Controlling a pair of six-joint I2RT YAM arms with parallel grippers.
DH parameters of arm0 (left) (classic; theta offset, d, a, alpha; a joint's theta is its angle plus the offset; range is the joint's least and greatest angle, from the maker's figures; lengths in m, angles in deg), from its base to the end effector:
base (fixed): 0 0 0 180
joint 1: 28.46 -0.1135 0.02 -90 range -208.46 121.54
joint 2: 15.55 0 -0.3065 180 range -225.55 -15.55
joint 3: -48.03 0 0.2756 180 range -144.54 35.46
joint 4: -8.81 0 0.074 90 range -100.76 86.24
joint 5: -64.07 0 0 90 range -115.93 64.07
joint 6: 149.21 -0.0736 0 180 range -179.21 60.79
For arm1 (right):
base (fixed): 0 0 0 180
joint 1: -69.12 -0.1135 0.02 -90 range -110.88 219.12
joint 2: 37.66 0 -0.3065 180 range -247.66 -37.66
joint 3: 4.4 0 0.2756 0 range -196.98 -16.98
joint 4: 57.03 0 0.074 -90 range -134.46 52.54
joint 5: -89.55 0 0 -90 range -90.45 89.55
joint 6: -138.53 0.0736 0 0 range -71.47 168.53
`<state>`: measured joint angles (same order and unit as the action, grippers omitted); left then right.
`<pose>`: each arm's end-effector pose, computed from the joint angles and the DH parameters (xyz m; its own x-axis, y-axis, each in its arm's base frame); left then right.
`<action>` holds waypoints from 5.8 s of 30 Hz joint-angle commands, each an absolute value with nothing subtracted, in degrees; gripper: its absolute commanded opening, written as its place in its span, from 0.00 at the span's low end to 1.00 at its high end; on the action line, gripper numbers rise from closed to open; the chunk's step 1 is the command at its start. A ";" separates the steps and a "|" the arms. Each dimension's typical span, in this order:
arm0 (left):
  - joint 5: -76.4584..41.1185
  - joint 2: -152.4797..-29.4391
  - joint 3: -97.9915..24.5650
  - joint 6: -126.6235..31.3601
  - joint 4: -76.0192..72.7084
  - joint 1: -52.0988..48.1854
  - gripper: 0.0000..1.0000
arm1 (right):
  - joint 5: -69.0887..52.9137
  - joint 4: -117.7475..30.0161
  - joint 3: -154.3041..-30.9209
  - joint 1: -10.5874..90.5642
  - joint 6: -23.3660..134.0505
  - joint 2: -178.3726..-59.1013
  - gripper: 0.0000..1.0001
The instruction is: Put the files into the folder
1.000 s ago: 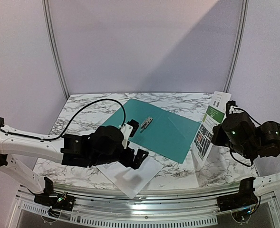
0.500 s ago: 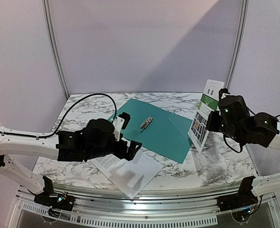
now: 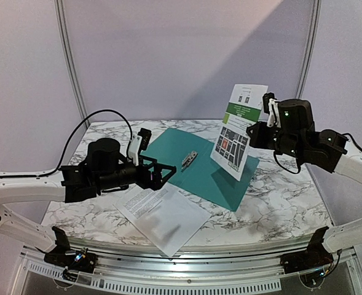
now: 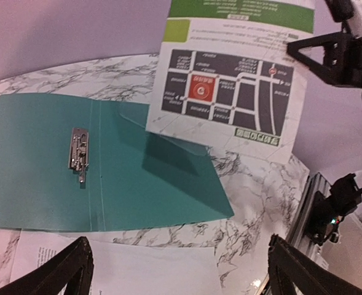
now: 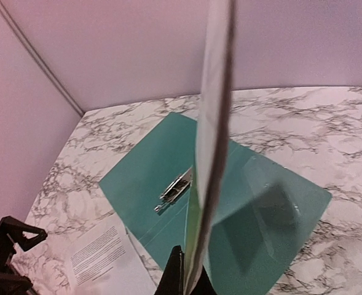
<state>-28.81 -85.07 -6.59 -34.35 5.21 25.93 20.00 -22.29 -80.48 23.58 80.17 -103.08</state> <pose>0.1887 -0.2572 0.2830 -0.4973 -0.0267 -0.8672 0.6339 0.6712 -0.3842 0.2242 0.1917 0.3849 -0.4769 0.2158 -0.8521 -0.2292 0.9053 0.3576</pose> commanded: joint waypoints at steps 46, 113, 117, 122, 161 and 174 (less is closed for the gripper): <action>29.78 -95.02 -5.19 -14.27 50.63 3.62 0.55 | -39.57 -49.78 -78.28 26.07 74.81 -110.81 0.00; -0.27 -130.02 -81.33 -54.64 -58.49 -3.78 0.00 | -7.31 -32.37 -60.81 33.31 76.47 -114.09 0.99; 3.19 -135.62 -85.85 -57.30 -61.05 -4.71 0.00 | -9.11 -32.32 -59.97 34.62 76.05 -114.21 0.99; 6.33 -139.31 -86.75 -58.68 -60.96 -6.75 0.00 | -10.54 -32.05 -59.57 35.37 75.32 -115.15 0.99; -10.96 -165.65 -96.05 -73.30 -68.59 -18.14 0.01 | -16.95 -32.12 -61.61 36.78 74.61 -126.53 0.99; -7.12 -149.39 -72.01 -65.15 -55.30 -19.33 0.11 | -19.58 -32.79 -62.13 36.80 74.69 -126.90 0.99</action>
